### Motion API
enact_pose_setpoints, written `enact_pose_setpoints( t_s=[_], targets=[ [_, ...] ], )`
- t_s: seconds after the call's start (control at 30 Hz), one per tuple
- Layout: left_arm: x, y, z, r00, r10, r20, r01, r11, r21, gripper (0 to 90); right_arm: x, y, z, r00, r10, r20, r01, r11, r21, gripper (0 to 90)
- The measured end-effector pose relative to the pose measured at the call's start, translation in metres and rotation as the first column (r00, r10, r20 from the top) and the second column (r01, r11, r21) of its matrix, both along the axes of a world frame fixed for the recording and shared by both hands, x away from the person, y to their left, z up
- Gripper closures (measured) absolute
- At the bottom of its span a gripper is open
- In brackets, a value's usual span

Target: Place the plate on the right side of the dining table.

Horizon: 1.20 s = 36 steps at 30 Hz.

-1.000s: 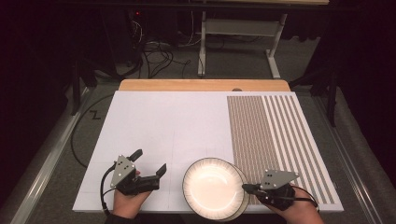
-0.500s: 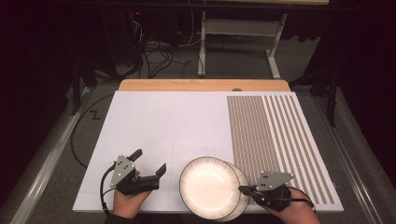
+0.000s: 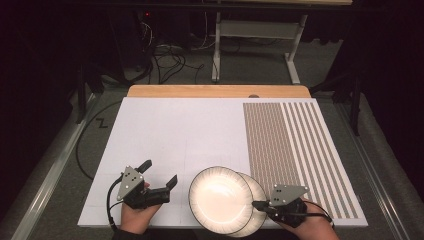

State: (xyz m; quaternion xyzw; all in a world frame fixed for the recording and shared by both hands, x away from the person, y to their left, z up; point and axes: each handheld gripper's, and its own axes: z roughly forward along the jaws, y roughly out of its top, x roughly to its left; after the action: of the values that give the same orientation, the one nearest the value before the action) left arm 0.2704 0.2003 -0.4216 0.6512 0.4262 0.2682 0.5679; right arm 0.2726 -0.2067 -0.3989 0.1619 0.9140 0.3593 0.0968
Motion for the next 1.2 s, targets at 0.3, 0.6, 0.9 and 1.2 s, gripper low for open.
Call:
enact_pose_setpoints(
  t_s=[0.3,0.6,0.9,1.2],
  targets=[
    [0.001,0.0,0.001,0.9995,-0.016,-0.026,0.015,0.9997,-0.02,0.7,0.0,0.01,-0.003,0.9999,0.012,-0.003,-0.012,1.0,-0.011,90.0],
    [0.001,0.002,0.002,0.9991,-0.018,-0.038,0.016,0.9987,-0.049,0.7,0.0,0.017,-0.003,0.9999,0.013,0.001,-0.013,1.0,-0.012,90.0],
    [0.004,0.007,0.008,0.9958,-0.039,-0.083,0.033,0.9973,-0.065,0.8,0.0,0.017,-0.004,1.0,0.006,0.007,-0.006,1.0,-0.011,90.0],
    [0.017,0.012,0.019,0.9568,-0.16,-0.242,0.139,0.985,-0.102,0.8,-0.001,0.016,-0.003,0.9999,0.007,0.009,-0.007,1.0,-0.012,90.0]
  ],
)
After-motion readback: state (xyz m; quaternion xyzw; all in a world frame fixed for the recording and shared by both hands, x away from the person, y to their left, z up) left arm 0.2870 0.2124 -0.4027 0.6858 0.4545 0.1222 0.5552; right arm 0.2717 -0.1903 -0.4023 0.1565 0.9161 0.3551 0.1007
